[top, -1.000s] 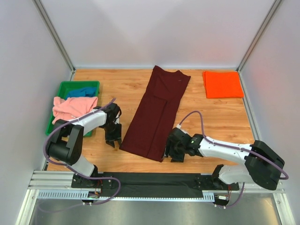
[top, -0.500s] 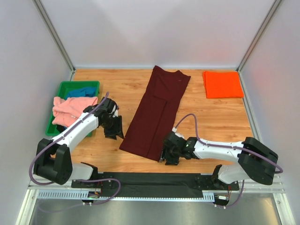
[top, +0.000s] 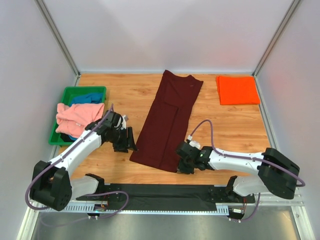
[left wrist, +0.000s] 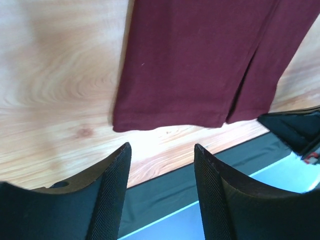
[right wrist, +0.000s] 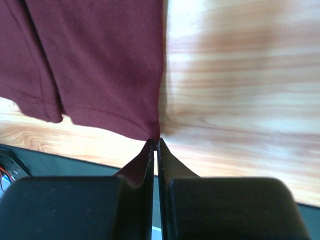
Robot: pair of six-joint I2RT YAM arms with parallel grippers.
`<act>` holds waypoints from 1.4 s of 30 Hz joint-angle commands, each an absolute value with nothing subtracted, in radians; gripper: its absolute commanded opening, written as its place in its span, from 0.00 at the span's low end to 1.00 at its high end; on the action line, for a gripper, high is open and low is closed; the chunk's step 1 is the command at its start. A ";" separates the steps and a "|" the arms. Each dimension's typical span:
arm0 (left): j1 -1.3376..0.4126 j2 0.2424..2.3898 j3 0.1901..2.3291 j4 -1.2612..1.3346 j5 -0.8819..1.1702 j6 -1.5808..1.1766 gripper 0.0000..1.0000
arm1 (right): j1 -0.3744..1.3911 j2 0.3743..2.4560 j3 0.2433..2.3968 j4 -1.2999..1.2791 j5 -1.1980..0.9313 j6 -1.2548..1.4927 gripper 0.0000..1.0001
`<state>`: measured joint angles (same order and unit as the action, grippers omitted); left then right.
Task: Fold and stack the t-shirts
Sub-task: Fold the tshirt
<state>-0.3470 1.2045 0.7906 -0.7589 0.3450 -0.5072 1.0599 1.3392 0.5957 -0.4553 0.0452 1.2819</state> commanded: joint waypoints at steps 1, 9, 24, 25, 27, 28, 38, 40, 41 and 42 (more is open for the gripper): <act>-0.370 1.180 0.723 -0.698 0.385 -0.574 0.61 | 1.065 1.261 0.583 -0.555 0.098 1.264 0.00; -0.520 1.184 0.672 -0.651 0.341 -0.658 0.61 | 1.065 1.088 0.503 -0.716 0.072 1.253 0.00; -0.686 1.241 0.512 -0.422 0.382 -0.831 0.59 | 1.065 0.913 0.463 -0.837 0.044 1.250 0.00; -0.690 1.250 0.509 -0.408 0.390 -0.842 0.59 | 1.065 0.911 0.466 -0.841 0.044 1.249 0.00; -0.698 1.275 0.502 -0.379 0.390 -0.848 0.59 | 1.066 0.902 0.462 -0.845 0.046 1.249 0.00; -0.699 1.285 0.500 -0.373 0.385 -0.851 0.58 | 1.065 0.899 0.460 -0.847 0.049 1.247 0.00; -0.724 1.348 0.508 -0.417 0.321 -0.851 0.50 | 1.065 0.830 0.437 -0.857 0.054 1.269 0.00; -0.738 1.348 0.503 -0.407 0.330 -0.868 0.47 | 1.065 0.821 0.439 -0.864 0.057 1.272 0.00; -0.744 1.348 0.505 -0.400 0.333 -0.879 0.45 | 1.066 0.819 0.439 -0.868 0.058 1.273 0.00; -0.750 1.350 0.506 -0.399 0.334 -0.884 0.43 | 1.065 0.818 0.439 -0.870 0.060 1.273 0.00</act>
